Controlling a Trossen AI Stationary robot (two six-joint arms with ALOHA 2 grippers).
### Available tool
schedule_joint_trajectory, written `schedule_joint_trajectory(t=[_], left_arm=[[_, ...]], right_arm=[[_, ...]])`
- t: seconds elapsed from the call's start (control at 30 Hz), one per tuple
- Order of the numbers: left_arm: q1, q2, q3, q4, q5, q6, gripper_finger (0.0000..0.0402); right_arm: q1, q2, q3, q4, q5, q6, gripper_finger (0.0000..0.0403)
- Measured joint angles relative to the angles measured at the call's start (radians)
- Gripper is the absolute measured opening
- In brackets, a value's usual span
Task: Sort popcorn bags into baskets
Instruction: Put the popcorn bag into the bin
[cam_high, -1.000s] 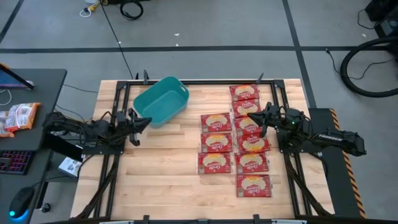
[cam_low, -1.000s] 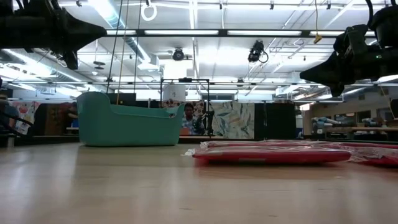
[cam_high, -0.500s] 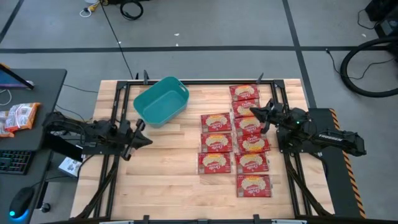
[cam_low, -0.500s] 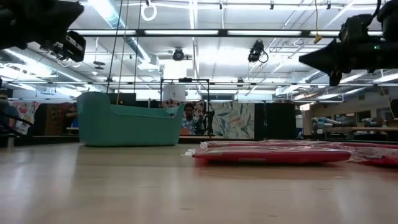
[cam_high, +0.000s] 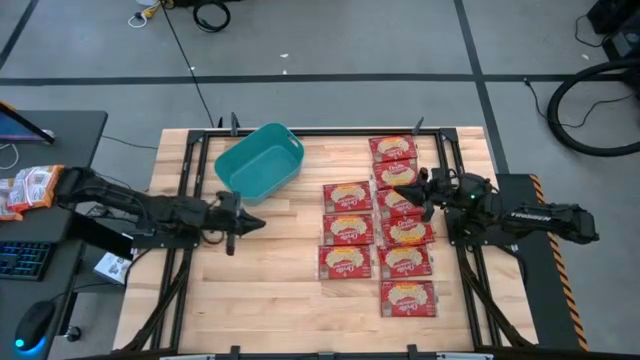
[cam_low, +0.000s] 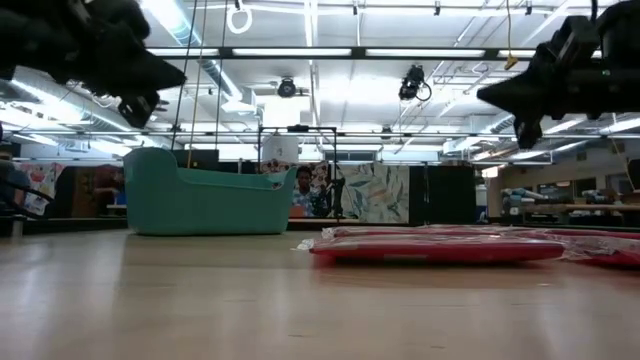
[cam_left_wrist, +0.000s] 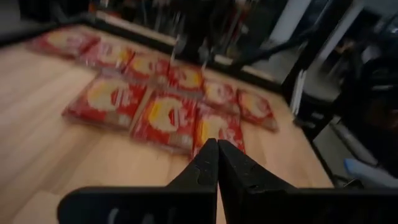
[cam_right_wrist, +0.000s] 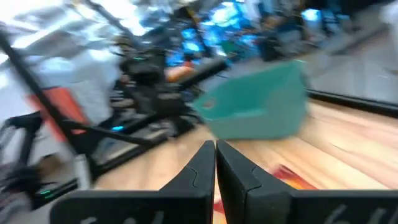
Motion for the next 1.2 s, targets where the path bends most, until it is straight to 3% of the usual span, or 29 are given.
schedule_joint_trajectory(t=[0.17,0.33,0.57,0.73,0.9,1.1,1.2], left_arm=[[0.000,0.244,0.155,-0.021,-0.003,-0.007,0.0015],[0.002,0.451,0.338,-0.157,-0.003,0.016,0.0072],[0.001,0.721,0.545,-0.298,0.004,0.106,0.0135],[0.000,0.897,0.683,-0.383,0.004,0.184,0.0136],[0.007,1.065,0.882,-0.504,0.003,0.216,0.0128],[0.060,1.224,1.104,-0.709,-0.056,0.263,0.0126],[0.110,1.267,1.152,-0.719,-0.059,0.319,0.0126]], right_arm=[[0.061,0.106,0.000,0.115,0.044,-0.079,0.0020],[0.075,0.180,0.000,0.147,0.145,-0.152,0.0020],[0.077,0.239,0.000,0.198,0.166,-0.203,0.0020],[0.089,0.268,0.002,0.324,0.164,-0.260,0.0020],[0.115,0.290,0.053,0.301,0.133,-0.306,0.0020],[0.127,0.371,0.104,0.278,0.217,-0.401,0.0020],[0.126,0.407,0.123,0.272,0.240,-0.443,0.0020]])
